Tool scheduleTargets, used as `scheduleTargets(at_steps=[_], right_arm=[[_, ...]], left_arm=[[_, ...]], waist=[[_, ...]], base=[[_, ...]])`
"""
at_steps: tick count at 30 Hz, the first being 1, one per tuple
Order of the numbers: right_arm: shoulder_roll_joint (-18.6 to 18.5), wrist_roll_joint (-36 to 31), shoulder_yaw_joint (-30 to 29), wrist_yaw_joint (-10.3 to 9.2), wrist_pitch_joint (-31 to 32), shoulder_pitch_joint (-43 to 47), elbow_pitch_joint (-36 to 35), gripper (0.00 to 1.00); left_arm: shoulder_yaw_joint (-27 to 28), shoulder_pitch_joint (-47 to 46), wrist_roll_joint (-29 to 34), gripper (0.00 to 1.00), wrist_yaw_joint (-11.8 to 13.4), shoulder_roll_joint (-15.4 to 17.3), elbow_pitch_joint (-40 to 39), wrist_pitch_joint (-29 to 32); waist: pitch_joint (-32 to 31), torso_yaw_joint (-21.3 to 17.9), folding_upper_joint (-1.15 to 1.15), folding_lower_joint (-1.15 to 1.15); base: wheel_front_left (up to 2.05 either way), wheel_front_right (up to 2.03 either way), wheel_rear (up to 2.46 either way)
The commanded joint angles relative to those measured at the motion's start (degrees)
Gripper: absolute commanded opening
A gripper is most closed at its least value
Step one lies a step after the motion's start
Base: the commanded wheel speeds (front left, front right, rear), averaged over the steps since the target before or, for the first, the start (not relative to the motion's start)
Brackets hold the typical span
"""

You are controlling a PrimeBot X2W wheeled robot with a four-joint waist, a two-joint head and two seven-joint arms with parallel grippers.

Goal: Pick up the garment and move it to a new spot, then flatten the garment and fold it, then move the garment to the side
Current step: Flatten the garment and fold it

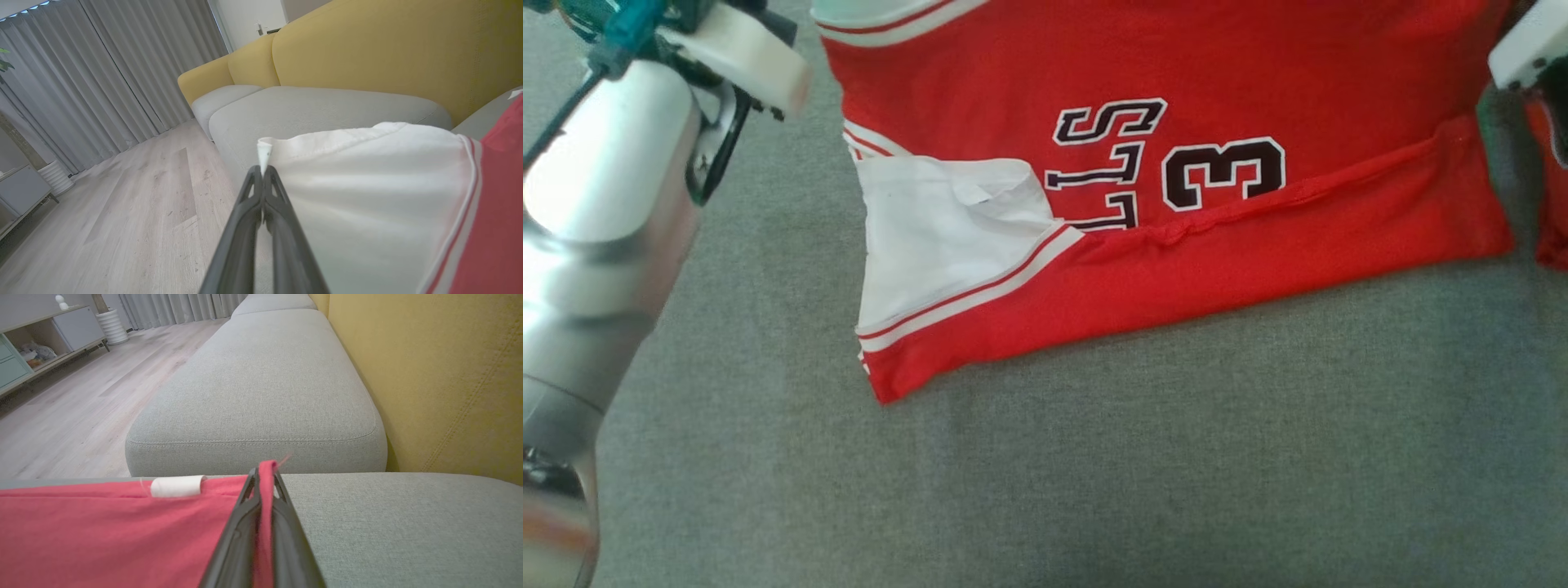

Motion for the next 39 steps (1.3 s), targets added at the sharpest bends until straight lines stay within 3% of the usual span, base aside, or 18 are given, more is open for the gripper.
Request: scheduleTargets(at_steps=[1,9,15,21,28,39], right_arm=[[-1.5,1.2,0.7,-0.05,-0.7,1.0,-1.8,0.00],[-6.2,6.9,5.9,-0.05,1.7,7.4,-5.9,0.00],[-12.4,10.5,11.6,-0.05,6.0,13.6,-10.1,0.00],[-17.4,11.4,16.4,-0.05,10.2,17.8,-12.5,0.00],[-21.2,11.2,20.8,-0.05,13.5,19.9,-14.0,0.00],[-22.2,11.0,24.6,-0.05,15.8,19.9,-15.8,0.00]], left_arm=[[1.7,-1.6,0.4,0.00,-0.4,2.2,-0.8,-0.7],[-0.5,5.9,-1.5,0.00,-3.5,4.1,-5.6,0.4],[-3.1,16.5,-6.1,0.00,-5.5,9.1,-18.1,8.2],[-5.9,23.8,-8.6,0.00,-4.6,13.5,-28.8,15.8],[-7.9,27.9,-9.1,0.00,-2.6,15.3,-34.2,19.5],[-9.6,29.0,-9.7,0.00,-2.5,16.2,-35.7,22.7]], waist=[[-0.7,0.3,0.00,0.00],[-4.3,1.6,0.00,0.00],[-7.5,2.9,0.00,0.00],[-9.2,3.7,0.00,0.00],[-10.1,3.8,0.00,0.00],[-10.8,2.8,0.00,0.00]], base=[[0.00,0.00,0.00],[0.00,0.00,0.00],[0.00,0.00,0.00],[0.00,0.00,0.00],[0.00,0.00,0.00],[0.00,0.00,0.00]])
